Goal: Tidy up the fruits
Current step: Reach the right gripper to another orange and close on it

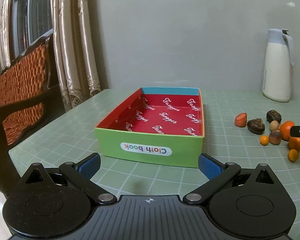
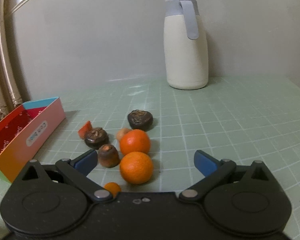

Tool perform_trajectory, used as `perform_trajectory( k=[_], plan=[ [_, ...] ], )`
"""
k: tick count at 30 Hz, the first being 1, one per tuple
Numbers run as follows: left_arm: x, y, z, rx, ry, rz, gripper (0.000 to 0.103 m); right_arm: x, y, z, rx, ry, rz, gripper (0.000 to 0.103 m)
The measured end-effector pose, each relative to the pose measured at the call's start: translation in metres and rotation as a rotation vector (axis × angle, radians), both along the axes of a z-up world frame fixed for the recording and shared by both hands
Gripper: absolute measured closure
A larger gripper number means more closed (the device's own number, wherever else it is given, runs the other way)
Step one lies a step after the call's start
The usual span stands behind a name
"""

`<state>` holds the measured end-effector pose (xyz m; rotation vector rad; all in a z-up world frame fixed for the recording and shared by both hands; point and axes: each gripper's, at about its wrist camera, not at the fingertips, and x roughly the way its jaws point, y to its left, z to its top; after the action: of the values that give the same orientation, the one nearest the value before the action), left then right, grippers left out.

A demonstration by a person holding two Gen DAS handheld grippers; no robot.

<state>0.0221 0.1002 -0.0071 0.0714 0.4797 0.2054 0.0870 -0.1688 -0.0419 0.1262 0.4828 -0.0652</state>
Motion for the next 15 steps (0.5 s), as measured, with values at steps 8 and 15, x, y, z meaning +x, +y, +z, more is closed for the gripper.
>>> perform_trajectory(
  k=[8,15],
  plan=[
    [-0.001,0.006,0.0,0.003,0.004,0.006,0.0,0.007,-0.007,-0.005,0.041,0.029,-0.03,0.014],
    [-0.001,0.015,-0.002,-0.001,0.011,0.022,0.0,0.016,-0.001,-0.012,0.059,0.063,-0.024,0.019]
  ],
)
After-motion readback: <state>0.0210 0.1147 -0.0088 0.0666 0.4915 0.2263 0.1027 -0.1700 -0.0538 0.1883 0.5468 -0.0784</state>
